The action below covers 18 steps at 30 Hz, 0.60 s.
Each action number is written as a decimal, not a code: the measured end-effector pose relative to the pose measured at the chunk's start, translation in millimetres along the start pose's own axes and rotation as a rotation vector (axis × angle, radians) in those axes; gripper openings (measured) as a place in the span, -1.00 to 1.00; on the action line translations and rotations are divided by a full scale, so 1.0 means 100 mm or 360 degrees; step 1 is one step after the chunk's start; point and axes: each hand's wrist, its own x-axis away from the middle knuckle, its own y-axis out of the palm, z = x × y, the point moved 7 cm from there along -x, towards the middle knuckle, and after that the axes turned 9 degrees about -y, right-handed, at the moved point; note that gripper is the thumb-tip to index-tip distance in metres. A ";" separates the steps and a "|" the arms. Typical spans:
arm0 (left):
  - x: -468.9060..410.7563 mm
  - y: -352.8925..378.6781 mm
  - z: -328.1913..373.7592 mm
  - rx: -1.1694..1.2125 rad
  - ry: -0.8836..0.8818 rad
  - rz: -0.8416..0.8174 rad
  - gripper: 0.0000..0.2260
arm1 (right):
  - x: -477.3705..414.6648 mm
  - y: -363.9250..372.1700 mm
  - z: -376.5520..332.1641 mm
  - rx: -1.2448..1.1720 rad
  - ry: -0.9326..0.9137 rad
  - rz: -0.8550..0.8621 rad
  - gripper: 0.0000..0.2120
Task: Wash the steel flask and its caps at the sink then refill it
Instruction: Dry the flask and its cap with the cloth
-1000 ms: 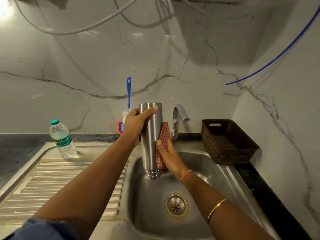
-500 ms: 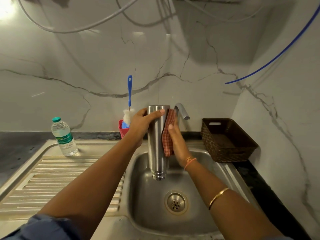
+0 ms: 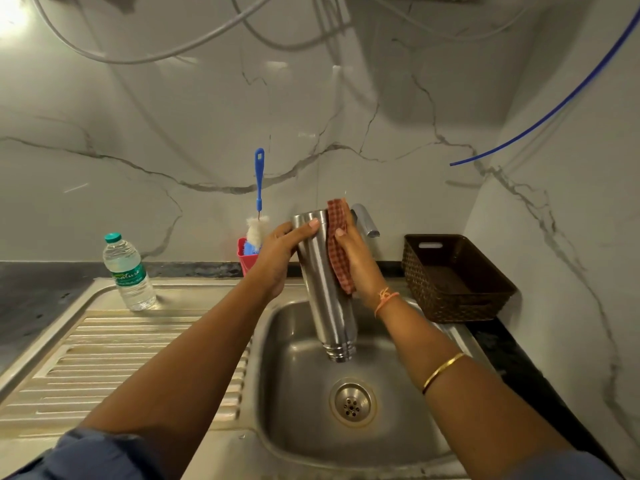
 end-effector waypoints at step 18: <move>-0.13 0.21 0.01 -0.0688 0.0102 0.0000 -0.48 | 0.05 -0.25 0.08 -0.0123 -0.0014 0.0309 -0.49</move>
